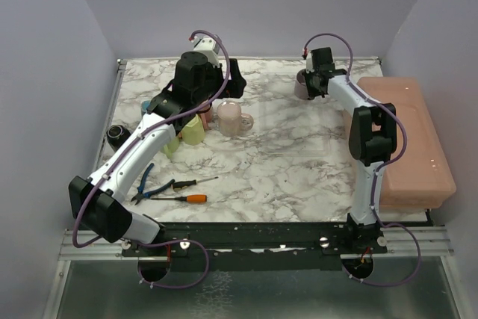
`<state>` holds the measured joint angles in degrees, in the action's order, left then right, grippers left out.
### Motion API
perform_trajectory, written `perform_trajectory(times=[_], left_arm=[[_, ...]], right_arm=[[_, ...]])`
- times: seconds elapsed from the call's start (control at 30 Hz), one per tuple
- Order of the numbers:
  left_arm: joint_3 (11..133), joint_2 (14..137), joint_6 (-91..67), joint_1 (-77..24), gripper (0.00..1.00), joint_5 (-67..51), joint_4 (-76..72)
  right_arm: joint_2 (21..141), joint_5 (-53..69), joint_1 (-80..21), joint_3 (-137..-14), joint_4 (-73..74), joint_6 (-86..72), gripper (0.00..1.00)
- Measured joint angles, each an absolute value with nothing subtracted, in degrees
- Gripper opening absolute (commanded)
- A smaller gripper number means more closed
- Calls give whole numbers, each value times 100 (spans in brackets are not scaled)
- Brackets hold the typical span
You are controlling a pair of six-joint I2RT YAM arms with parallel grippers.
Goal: Turn the mug right side up
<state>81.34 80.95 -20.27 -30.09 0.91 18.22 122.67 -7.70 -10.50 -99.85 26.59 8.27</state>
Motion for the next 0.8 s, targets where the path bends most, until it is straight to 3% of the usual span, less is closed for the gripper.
perform_trajectory(times=[0.17,0.3,0.43,0.63,0.8], left_arm=[[8195,8165,-2027,-3009,99,91,1868],[8195,8173,-2029,-3009,99,38,1903],[8200,8202,-2034,-3009,99,-16,1922],[8211,8324,-2034,-3009,99,-86,1957],[8211,8348,-2034,-3009,99,-84,1984]], right_arm=[[12427,-493,-899,-10182,2628,1017,4],[12529,-305,-812,-10291,2606,1140,19],[12578,-202,-775,-10326,2508,1221,27],[12599,-252,-775,-10401,2314,1201,51],[12584,-427,-779,-10368,2196,1205,54]])
